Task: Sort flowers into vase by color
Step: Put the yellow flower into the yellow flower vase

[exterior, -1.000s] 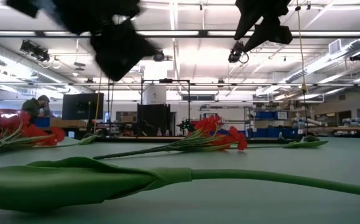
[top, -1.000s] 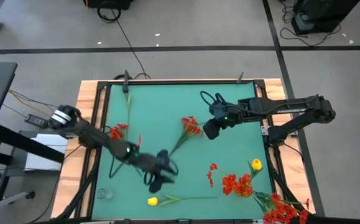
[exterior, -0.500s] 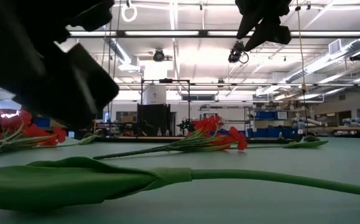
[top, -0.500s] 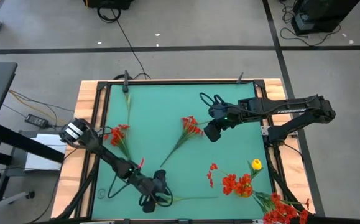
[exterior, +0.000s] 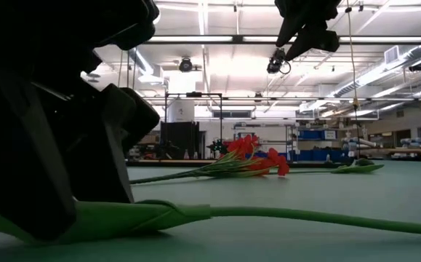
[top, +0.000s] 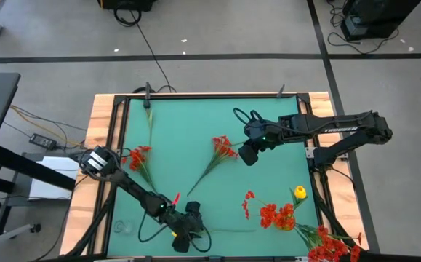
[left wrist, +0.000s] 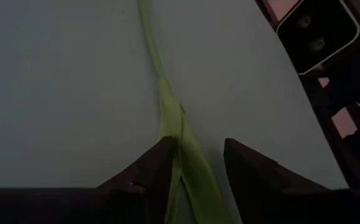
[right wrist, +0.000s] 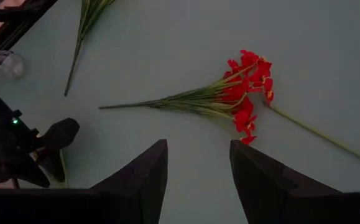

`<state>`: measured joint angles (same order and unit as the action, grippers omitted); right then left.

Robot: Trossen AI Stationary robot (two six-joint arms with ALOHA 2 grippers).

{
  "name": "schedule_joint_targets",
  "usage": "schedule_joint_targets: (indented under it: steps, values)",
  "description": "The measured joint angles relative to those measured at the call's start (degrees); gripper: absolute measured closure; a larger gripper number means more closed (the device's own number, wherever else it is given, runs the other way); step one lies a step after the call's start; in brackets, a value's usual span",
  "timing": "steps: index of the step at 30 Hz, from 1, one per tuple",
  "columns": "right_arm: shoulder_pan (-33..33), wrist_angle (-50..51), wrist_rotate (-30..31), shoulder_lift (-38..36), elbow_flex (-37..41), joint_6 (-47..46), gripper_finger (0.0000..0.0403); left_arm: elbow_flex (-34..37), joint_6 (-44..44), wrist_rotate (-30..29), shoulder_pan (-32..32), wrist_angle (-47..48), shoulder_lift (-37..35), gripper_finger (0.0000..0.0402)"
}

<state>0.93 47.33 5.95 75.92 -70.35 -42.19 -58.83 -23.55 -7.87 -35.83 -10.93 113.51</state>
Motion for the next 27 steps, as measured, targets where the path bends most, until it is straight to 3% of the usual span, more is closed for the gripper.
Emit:
schedule_joint_targets:
  steps: [4, 11, 15, 18, 24, 27]
  values:
    - [0.0, 0.0, 0.0, 0.0, 0.0, 0.4, 0.0222, 0.0, 0.0, -0.5, 0.0, 1.1, -0.1, 0.0274]
    - [-0.3, 0.0, 0.4, 0.0, 0.0, 1.9, 0.0222, -0.9, 0.7, -0.7, 0.1, 4.2, -0.2, 0.0388]
    - [-1.1, 0.0, 0.4, 0.0, 0.0, 1.9, 0.0222, -4.1, 5.2, -0.6, 0.1, 10.7, -0.1, 0.039]
    - [-1.6, 0.0, 0.4, 0.0, 0.0, 1.9, 0.0222, -8.4, 10.1, -2.2, 0.2, 20.9, -0.6, 0.0392]
    - [-2.7, -1.0, -0.7, 0.0, 0.0, 2.4, 0.0222, -17.3, 19.2, -9.7, 2.7, 43.2, -3.6, 0.0393]
    - [-3.3, -2.0, -3.2, 0.0, 0.0, 2.9, 0.0221, -20.8, 26.4, -13.5, 4.2, 48.8, -6.7, 0.0394]
